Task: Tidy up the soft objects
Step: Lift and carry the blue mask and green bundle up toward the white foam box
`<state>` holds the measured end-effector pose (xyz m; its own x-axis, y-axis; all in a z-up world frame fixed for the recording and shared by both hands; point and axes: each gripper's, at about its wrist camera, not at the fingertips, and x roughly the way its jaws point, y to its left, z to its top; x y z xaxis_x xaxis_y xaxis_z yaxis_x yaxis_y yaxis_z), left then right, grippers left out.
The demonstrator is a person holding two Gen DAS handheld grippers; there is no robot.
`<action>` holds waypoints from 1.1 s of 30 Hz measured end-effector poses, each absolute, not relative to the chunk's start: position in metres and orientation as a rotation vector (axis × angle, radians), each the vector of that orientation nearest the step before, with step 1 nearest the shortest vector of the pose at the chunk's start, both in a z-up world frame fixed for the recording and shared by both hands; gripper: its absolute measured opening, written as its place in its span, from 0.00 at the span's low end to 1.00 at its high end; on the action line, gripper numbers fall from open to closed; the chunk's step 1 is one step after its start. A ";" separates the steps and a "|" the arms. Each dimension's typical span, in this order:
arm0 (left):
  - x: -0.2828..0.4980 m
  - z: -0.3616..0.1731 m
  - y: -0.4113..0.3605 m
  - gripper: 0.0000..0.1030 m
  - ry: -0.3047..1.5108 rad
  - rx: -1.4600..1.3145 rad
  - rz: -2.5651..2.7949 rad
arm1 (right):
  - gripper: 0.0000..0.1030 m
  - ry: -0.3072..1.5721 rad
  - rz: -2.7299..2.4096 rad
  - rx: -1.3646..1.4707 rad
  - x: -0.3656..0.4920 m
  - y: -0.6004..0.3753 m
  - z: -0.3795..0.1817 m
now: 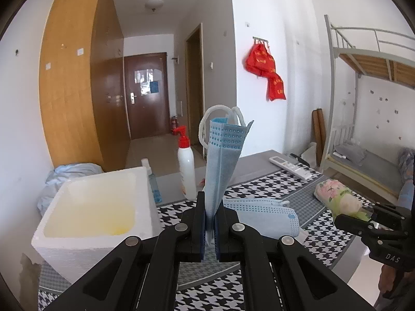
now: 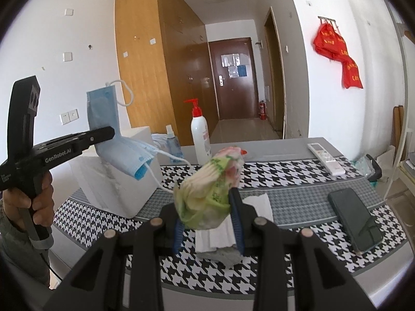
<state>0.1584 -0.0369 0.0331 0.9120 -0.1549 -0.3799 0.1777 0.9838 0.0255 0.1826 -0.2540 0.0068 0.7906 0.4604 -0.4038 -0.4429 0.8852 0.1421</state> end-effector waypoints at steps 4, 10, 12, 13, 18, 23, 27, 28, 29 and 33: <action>0.156 0.037 -0.033 0.05 0.374 0.060 -0.160 | 0.35 0.435 0.500 0.032 0.184 -0.249 0.010; 0.154 0.045 -0.029 0.05 0.354 0.063 -0.141 | 0.35 0.417 0.521 0.032 0.186 -0.244 0.015; 0.153 0.048 -0.026 0.05 0.346 0.063 -0.128 | 0.35 0.411 0.524 0.030 0.187 -0.241 0.018; 0.153 0.049 -0.025 0.05 0.343 0.063 -0.125 | 0.35 0.409 0.527 0.029 0.189 -0.240 0.019; 0.152 0.054 -0.017 0.05 0.338 0.060 -0.106 | 0.35 0.399 0.549 0.018 0.191 -0.231 0.024; 0.154 0.060 -0.007 0.05 0.326 0.052 -0.083 | 0.35 0.385 0.578 0.010 0.195 -0.222 0.029; 0.155 0.065 -0.001 0.05 0.313 0.050 -0.065 | 0.35 0.377 0.596 0.005 0.198 -0.215 0.033; 0.155 0.065 0.000 0.05 0.313 0.049 -0.059 | 0.35 0.376 0.599 0.005 0.199 -0.214 0.034; 0.155 0.065 0.003 0.05 0.314 0.047 -0.049 | 0.35 0.373 0.602 0.004 0.199 -0.212 0.034; 0.155 0.065 0.010 0.05 0.318 0.041 -0.026 | 0.35 0.365 0.623 -0.002 0.202 -0.205 0.038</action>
